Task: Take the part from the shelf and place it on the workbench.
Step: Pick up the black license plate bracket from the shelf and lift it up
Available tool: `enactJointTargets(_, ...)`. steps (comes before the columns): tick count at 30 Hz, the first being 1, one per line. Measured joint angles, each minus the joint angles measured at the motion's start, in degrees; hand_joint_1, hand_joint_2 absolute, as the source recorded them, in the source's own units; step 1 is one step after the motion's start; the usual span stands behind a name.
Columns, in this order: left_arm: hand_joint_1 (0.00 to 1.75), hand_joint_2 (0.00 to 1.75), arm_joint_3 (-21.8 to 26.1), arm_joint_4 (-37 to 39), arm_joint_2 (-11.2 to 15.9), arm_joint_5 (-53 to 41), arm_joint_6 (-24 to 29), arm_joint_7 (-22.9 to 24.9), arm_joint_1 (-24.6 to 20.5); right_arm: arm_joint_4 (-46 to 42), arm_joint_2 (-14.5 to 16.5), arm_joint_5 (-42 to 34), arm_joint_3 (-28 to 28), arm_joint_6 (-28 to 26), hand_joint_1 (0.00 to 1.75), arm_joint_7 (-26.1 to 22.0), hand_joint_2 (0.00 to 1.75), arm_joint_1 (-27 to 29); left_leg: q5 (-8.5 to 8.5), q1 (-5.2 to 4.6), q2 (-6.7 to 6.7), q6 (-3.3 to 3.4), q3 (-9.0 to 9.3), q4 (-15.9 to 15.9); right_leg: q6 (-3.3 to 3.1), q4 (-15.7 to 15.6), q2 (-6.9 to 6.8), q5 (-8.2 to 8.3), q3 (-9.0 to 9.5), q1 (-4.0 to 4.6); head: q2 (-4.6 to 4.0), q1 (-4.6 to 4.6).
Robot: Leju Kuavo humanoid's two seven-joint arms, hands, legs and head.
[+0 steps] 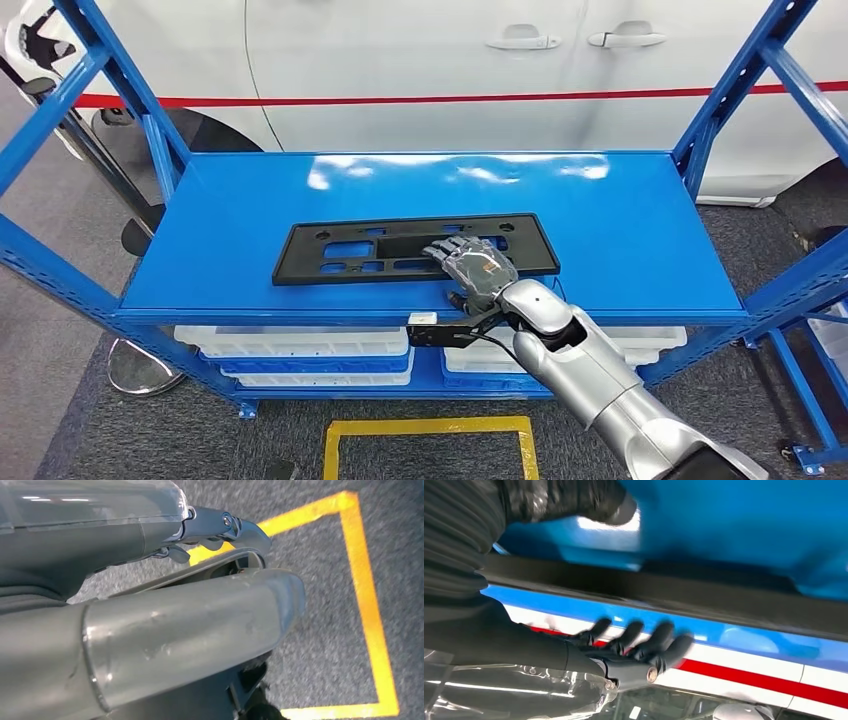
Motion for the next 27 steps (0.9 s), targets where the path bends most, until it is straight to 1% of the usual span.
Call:
enactJointTargets(1,0.0,0.0,-0.07,0.0,-0.01,-0.02,-0.02,0.03,-0.07,0.63,0.17,-0.08,-0.01,-0.11,1.19,0.01,1.75,-0.15,0.02,-0.04,0.0,0.22,0.06,-0.1,-0.01,3.45,0.01,-1.72,-1.67,0.04,0.0,0.01)
enactJointTargets(2,0.0,0.0,-0.14,0.0,-0.02,-0.02,-0.03,0.05,-0.11,1.17,0.29,-0.15,-0.01,-0.23,1.19,0.01,1.75,-0.23,-0.01,-0.07,0.01,0.35,0.06,-0.06,0.03,6.9,0.02,-3.04,-3.4,0.07,0.0,0.01)
enactJointTargets(3,0.0,0.0,-0.2,0.0,-0.02,-0.03,-0.03,0.06,-0.11,1.62,0.39,-0.21,-0.01,-0.37,1.19,0.02,1.75,-0.26,-0.07,-0.09,-0.01,0.39,0.07,0.03,0.1,9.23,0.0,-3.51,-4.63,0.07,0.0,0.01)
enactJointTargets(4,0.0,0.0,-0.26,0.0,-0.02,-0.03,-0.03,0.06,-0.08,1.94,0.48,-0.27,-0.01,-0.49,1.2,0.02,1.75,-0.34,-0.16,-0.1,-0.05,0.42,0.08,0.16,0.16,9.66,-0.01,-2.92,-4.98,0.03,0.0,0.01)
enactJointTargets(5,0.0,0.0,-0.3,0.0,-0.03,-0.03,-0.03,0.06,-0.05,2.19,0.57,-0.31,-0.01,-0.57,1.25,0.02,1.75,-0.5,-0.3,-0.1,-0.08,0.37,0.09,0.37,0.18,7.97,-0.04,-1.35,-4.28,-0.01,0.0,0.01)
enactJointTargets(6,0.0,0.0,-0.33,0.0,-0.06,-0.03,-0.05,0.06,-0.04,2.36,0.67,-0.33,-0.01,-0.61,1.37,0.02,1.75,-0.75,-0.52,-0.09,-0.12,0.25,0.1,0.67,0.14,4.7,-0.09,0.71,-2.76,-0.06,0.0,0.01)
enactJointTargets(7,0.0,0.0,-0.37,0.0,-0.09,-0.04,-0.07,0.06,-0.04,2.52,0.8,-0.34,-0.01,-0.61,1.48,0.01,1.75,-1.03,-0.81,-0.16,-0.15,0.01,0.04,1.08,0.04,1.12,-0.15,2.21,-1.04,-0.05,0.0,0.01)
enactJointTargets(8,0.0,0.0,-0.39,0.0,-0.13,-0.06,-0.08,0.07,-0.07,2.65,0.97,-0.35,-0.01,-0.61,1.58,0.0,1.75,-1.28,-1.1,-0.25,-0.19,-0.26,-0.06,1.53,-0.11,-1.78,-0.18,3.24,0.34,-0.01,0.0,-0.01)
enactJointTargets(9,0.0,0.0,-0.42,0.0,-0.16,-0.14,-0.09,0.08,-0.09,2.78,1.16,-0.35,-0.01,-0.61,1.65,-0.02,1.75,-1.46,-1.31,-0.31,-0.2,-0.54,-0.16,1.85,-0.27,-3.52,-0.19,3.6,1.15,0.09,0.0,-0.01)
enactJointTargets(10,0.0,0.0,-0.45,0.0,-0.16,-0.23,-0.09,0.09,-0.11,2.93,1.36,-0.35,-0.01,-0.61,1.66,-0.03,1.75,-1.61,-1.42,-0.37,-0.21,-0.8,-0.23,2.02,-0.46,-4.12,-0.17,3.43,1.41,0.24,0.0,-0.02)
enactJointTargets(12,0.0,0.0,-0.57,0.0,-0.17,-0.42,-0.09,0.16,-0.14,3.41,1.78,-0.33,-0.01,-0.75,1.68,-0.09,1.75,-1.88,-1.54,-0.25,-0.19,-1.26,-0.26,2.08,-0.94,-4.38,-0.15,3.62,1.53,0.29,0.0,-0.01)
enactJointTargets(13,0.0,0.0,-0.66,0.0,-0.18,-0.45,-0.09,0.19,-0.13,3.72,1.99,-0.31,-0.01,-0.86,1.7,-0.12,1.75,-2.05,-1.95,-0.17,-0.17,-1.57,-0.39,2.5,-1.19,-4.55,-0.18,3.72,1.67,0.21,0.0,-0.01)
enactJointTargets(14,0.0,0.0,-0.74,0.0,-0.19,-0.49,-0.09,0.21,-0.14,4.06,2.22,-0.3,-0.01,-0.98,1.71,-0.2,1.75,-2.22,-2.88,-0.06,-0.16,-1.91,-0.86,3.75,-1.44,-4.72,-0.24,3.82,1.79,0.09,0.0,-0.01)
enactJointTargets(15,0.0,0.0,-0.8,0.0,-0.19,-0.51,-0.09,0.23,-0.14,4.41,2.45,-0.31,-0.01,-1.07,1.73,-0.33,1.75,-2.38,-4.37,0.09,-0.14,-2.28,-1.87,6.18,-1.6,-4.83,-0.29,3.88,1.9,-0.01,0.0,-0.02)
enactJointTargets(17,0.0,0.0,-0.85,0.0,-0.19,-0.52,-0.09,0.24,-0.11,5.22,2.77,-0.41,-0.01,-1.22,1.74,-0.7,1.75,-2.59,-7.8,0.47,-0.12,-2.91,-5.03,13.38,-1.74,-4.86,-0.36,3.88,1.95,-0.02,0.0,-0.02)
enactJointTargets(18,0.0,0.0,-0.86,0.0,-0.19,-0.51,-0.09,0.24,-0.06,5.66,2.87,-0.51,-0.02,-1.34,1.74,-0.93,1.75,-2.63,-8.68,0.67,-0.12,-3.13,-6.42,16.31,-1.75,-4.86,-0.38,3.87,1.97,-0.01,0.0,-0.02)
enactJointTargets(19,0.0,0.0,-0.86,0.0,-0.19,-0.51,-0.09,0.24,-0.01,6.04,2.97,-0.61,-0.02,-1.49,1.72,-1.15,1.75,-2.69,-8.48,0.84,-0.12,-3.26,-6.94,17.36,-1.74,-4.85,-0.37,3.86,2.02,-0.02,0.0,-0.02)
enactJointTargets(20,0.0,0.0,-0.86,0.0,-0.19,-0.5,-0.09,0.24,0.03,6.38,3.05,-0.71,-0.05,-1.63,1.72,-1.35,1.75,-2.79,-7.23,0.99,-0.11,-3.32,-6.39,16.19,-1.71,-4.85,-0.35,3.84,2.11,-0.05,0.0,-0.03)
enactJointTargets(21,0.0,0.0,-0.87,0.0,-0.19,-0.49,-0.09,0.24,0.04,6.68,3.11,-0.79,-0.09,-1.76,1.72,-1.49,1.75,-2.93,-5.23,1.11,-0.11,-3.32,-4.85,13.06,-1.66,-4.85,-0.3,3.8,2.24,-0.11,0.0,-0.02)
enactJointTargets(22,0.0,0.0,-0.88,0.0,-0.19,-0.48,-0.08,0.23,0.01,6.95,3.16,-0.8,-0.16,-1.9,1.73,-1.54,1.75,-3.07,-3.48,1.18,-0.12,-3.26,-2.88,9.0,-1.57,-4.87,-0.26,3.77,2.36,-0.16,0.0,-0.02)
enactJointTargets(23,0.0,0.0,-0.91,0.0,-0.2,-0.46,-0.08,0.22,-0.05,7.23,3.18,-0.74,-0.26,-2.08,1.75,-1.5,1.75,-3.2,-2.31,1.08,-0.13,-3.12,-1.1,5.4,-1.35,-4.87,-0.2,3.75,2.41,-0.13,0.0,-0.02)
enactJointTargets(24,0.0,0.0,-0.94,0.0,-0.2,-0.45,-0.07,0.22,-0.12,7.52,3.19,-0.63,-0.36,-2.33,1.75,-1.41,1.75,-3.27,-1.71,0.95,-0.15,-2.91,0.1,2.93,-1.05,-4.96,-0.14,3.79,2.42,-0.11,0.0,-0.02)
enactJointTargets(25,0.0,0.0,-0.98,0.0,-0.21,-0.43,-0.05,0.21,-0.15,7.87,3.19,-0.51,-0.45,-2.62,1.75,-1.32,1.75,-3.29,-1.74,0.76,-0.17,-2.64,0.62,1.79,-0.69,-5.12,-0.09,3.9,2.41,-0.1,0.0,-0.02)
enactJointTargets(26,0.0,0.0,-1.01,0.0,-0.21,-0.41,-0.02,0.21,-0.14,8.21,3.19,-0.43,-0.52,-2.95,1.75,-1.26,1.75,-3.28,-1.71,0.55,-0.19,-2.3,0.73,1.53,-0.28,-5.34,-0.04,4.06,2.43,-0.09,0.0,-0.01)
enactJointTargets(27,0.0,0.0,-1.04,0.0,-0.2,-0.39,0.02,0.21,-0.1,8.53,3.19,-0.39,-0.61,-3.32,1.75,-1.23,1.75,-3.23,-1.46,0.6,-0.19,-1.85,0.8,1.22,0.09,-5.54,-0.02,4.17,2.48,-0.11,0.0,0.0)
